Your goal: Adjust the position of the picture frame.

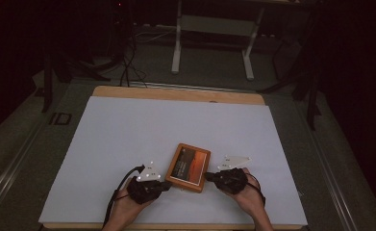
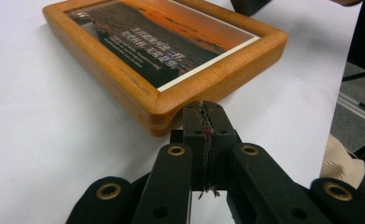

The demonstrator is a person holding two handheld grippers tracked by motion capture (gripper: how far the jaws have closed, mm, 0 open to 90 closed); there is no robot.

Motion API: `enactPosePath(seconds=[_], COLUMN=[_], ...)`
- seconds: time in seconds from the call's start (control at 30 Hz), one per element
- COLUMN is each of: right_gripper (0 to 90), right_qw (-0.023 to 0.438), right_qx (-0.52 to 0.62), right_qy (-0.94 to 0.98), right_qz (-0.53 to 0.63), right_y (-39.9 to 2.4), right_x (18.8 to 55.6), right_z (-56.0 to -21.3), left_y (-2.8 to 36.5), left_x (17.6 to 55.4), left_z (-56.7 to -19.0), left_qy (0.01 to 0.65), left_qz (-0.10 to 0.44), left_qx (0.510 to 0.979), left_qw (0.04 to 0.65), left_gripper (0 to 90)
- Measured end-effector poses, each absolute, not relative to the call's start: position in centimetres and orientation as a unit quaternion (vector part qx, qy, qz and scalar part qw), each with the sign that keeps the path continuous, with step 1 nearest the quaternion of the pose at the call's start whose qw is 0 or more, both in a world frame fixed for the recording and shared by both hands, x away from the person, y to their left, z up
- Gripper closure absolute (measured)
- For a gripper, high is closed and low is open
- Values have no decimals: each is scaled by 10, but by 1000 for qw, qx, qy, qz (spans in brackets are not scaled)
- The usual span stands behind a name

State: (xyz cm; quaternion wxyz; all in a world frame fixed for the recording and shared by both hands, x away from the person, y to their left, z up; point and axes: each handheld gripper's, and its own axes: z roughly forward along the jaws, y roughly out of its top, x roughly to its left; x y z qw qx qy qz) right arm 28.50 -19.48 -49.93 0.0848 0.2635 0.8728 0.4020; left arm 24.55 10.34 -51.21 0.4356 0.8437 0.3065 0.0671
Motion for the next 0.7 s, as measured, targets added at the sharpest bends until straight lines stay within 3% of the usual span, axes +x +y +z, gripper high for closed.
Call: enactPosePath(seconds=[0.7], right_gripper=[900], right_qw=[58], right_qx=[217], right_qy=[882], right_qz=[414], right_y=[-149], right_x=[294], right_z=[-504], left_y=[137], left_x=[291], left_z=[-508], left_qy=[412], left_qz=[88], left_qx=[799], left_qw=[429], left_gripper=[886])
